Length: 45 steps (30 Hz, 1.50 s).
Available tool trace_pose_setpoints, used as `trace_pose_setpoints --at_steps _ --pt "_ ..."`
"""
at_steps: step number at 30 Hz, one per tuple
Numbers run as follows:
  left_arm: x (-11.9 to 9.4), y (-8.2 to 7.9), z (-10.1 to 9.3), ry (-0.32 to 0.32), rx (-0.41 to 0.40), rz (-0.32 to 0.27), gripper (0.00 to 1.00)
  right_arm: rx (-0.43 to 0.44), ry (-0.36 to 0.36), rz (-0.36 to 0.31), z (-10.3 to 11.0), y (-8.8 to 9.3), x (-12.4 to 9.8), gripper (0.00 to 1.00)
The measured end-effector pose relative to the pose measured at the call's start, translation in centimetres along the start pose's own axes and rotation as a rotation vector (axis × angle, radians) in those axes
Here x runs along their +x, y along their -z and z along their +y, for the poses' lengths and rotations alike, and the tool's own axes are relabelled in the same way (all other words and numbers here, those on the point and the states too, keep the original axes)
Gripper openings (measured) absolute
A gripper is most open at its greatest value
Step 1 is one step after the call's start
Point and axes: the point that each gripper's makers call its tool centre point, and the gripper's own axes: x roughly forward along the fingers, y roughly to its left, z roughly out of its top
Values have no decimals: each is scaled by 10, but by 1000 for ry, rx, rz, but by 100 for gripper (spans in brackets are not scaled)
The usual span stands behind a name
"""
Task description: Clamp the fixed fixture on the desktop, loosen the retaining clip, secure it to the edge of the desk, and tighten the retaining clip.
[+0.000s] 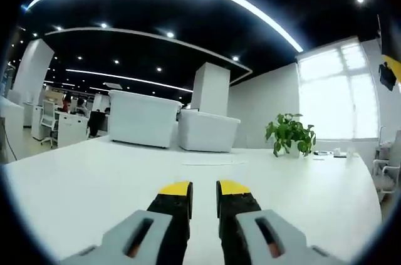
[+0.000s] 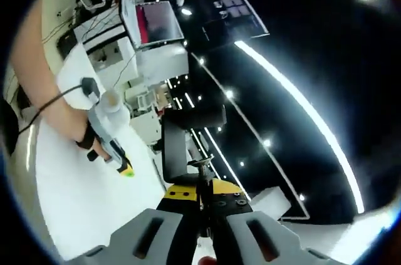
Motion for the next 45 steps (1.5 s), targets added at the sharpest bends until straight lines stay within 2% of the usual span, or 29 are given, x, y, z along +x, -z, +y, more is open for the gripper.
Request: trace_pose_setpoints --at_steps 2,4,5,8,13,18,20,25,28,30,34,37,42,43,45 --pt "1 3 1 -9 9 14 16 62 19 -17 -5 -6 -9 2" --pt "2 4 -1 -3 21 22 16 181 31 -11 -10 -8 -17 2" --pt "1 5 -2 1 29 25 16 201 51 -21 -15 -11 -21 2" --pt "0 4 -5 13 39 18 16 225 106 -43 -28 -18 -35 2" --pt "2 4 -3 12 44 18 16 304 118 -65 -34 -26 -51 2" --pt "0 -3 -3 29 33 -15 16 348 119 -71 -38 -27 -63 2" --pt "1 -5 -1 24 17 -26 16 429 99 -75 -33 -25 -67 2" --pt "1 -7 1 20 -1 -41 16 713 -3 -92 -10 -18 -79 2" --pt "0 -7 -3 28 16 -39 16 771 -21 -105 2 -11 -89 2" --pt "1 -6 -5 34 30 -35 16 843 -6 -112 7 -7 -97 2" --pt "3 0 -9 45 60 -6 16 872 23 -119 14 -4 -112 2" --pt "1 0 -14 62 72 -5 16 854 31 -127 18 -5 -117 2" --pt "-2 -1 -24 102 85 -15 16 903 -1 -123 30 1 -126 2" --pt "-2 -1 -26 104 89 -14 16 950 -12 -108 35 3 -130 2" --pt "-4 -2 -26 106 90 -15 16 948 -14 -108 39 6 -135 2"
